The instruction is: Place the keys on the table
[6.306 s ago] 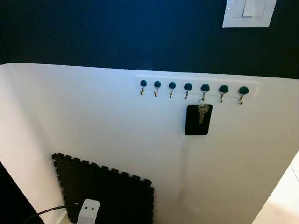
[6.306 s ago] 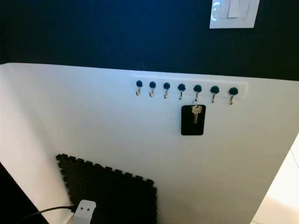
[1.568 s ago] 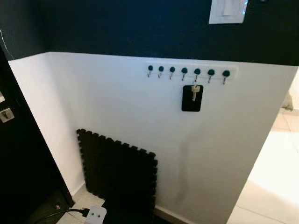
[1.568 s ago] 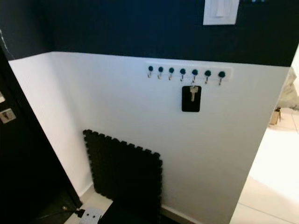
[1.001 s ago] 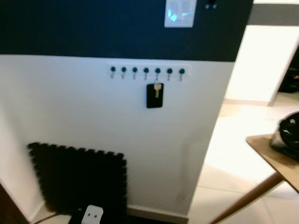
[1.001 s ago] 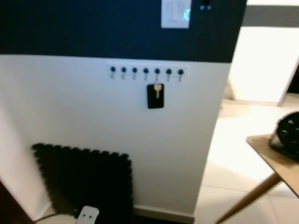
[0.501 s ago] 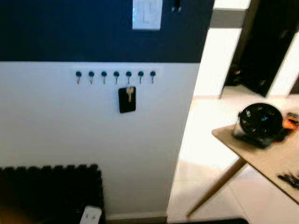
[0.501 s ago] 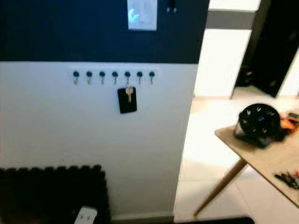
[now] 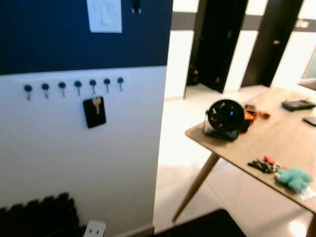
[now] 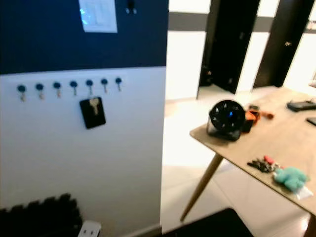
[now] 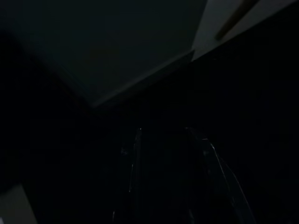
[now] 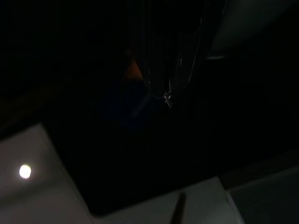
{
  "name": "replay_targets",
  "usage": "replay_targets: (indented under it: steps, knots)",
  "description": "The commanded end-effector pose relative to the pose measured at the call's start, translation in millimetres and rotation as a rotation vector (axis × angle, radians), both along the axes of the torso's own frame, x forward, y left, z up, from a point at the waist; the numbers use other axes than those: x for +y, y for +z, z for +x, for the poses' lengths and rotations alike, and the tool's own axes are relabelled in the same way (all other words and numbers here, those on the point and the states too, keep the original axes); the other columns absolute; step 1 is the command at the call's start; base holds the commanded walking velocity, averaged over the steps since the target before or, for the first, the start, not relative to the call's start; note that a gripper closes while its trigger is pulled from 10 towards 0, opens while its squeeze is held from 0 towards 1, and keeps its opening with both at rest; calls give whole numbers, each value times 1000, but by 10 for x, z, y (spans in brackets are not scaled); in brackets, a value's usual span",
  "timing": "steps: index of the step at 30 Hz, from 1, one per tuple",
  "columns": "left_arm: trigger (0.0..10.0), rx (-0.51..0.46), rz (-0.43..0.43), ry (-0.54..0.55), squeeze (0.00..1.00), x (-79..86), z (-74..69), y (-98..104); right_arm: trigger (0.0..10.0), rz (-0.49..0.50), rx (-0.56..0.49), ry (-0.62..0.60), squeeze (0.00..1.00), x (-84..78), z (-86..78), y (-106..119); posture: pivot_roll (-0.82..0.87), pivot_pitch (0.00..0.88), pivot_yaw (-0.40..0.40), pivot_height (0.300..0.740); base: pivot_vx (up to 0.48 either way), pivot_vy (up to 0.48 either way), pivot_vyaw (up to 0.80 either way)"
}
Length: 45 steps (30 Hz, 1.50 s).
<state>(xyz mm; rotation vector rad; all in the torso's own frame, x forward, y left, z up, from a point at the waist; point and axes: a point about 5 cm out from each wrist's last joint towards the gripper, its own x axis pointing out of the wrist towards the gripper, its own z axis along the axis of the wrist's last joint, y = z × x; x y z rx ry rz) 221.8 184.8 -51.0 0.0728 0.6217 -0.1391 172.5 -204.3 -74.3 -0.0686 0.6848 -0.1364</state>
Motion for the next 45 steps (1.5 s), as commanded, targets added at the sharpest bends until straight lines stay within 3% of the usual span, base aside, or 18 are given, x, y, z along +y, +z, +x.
replay_targets:
  steps: [1,31,45]
  knots:
    - [10000,-1,-1,0,0,19,21,14,10000,-12,-3,-4,0,-44,1,10,24,38,42,740,0,0,-800]
    - [10000,-34,-32,-3,0,1,29,38,10000,-14,4,0,0,-48,-9,4,24,40,40,740,0,0,-800]
    - [10000,-46,-57,47,0,21,19,39,10000,-15,3,12,0,-51,12,12,23,46,32,740,0,0,-800]
